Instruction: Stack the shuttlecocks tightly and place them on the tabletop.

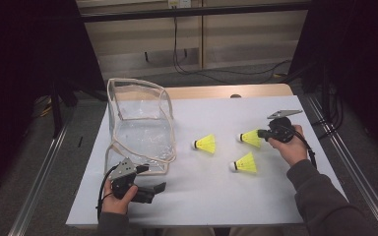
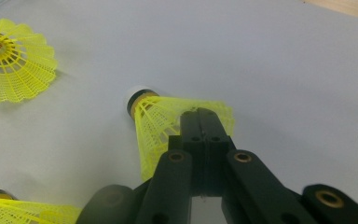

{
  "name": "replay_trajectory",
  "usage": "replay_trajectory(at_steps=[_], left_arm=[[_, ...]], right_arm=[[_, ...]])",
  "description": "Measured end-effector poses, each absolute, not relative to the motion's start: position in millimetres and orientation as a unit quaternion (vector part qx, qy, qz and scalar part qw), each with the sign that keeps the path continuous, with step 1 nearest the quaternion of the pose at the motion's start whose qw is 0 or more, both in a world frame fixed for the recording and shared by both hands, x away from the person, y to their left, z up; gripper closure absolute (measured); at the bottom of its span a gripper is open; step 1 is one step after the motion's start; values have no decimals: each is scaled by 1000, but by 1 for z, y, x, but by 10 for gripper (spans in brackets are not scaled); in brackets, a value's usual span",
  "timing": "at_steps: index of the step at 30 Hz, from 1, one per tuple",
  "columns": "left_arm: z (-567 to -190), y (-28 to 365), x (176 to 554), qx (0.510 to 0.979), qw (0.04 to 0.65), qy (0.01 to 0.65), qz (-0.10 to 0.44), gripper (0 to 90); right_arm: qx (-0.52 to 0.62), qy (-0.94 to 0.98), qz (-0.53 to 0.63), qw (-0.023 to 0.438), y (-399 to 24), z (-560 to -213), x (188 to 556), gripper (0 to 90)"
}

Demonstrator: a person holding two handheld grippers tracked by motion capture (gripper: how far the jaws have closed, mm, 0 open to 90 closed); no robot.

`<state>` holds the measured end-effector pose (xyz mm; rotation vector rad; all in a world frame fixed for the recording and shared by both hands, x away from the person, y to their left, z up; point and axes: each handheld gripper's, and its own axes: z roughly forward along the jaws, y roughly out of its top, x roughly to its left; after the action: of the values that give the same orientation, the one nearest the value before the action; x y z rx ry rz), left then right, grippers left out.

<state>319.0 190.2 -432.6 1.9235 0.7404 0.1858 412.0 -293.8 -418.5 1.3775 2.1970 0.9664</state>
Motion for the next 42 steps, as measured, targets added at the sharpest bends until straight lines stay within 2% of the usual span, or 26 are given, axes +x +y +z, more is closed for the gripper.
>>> replay_trajectory(at_steps=[21, 42], left_arm=[[-433, 190, 319, 799, 511, 307, 78, 43], [-433, 189, 319, 799, 511, 306, 78, 43]], right_arm=[[489, 778, 349, 186, -298, -429, 407, 900], [487, 777, 352, 189, -302, -420, 399, 900]])
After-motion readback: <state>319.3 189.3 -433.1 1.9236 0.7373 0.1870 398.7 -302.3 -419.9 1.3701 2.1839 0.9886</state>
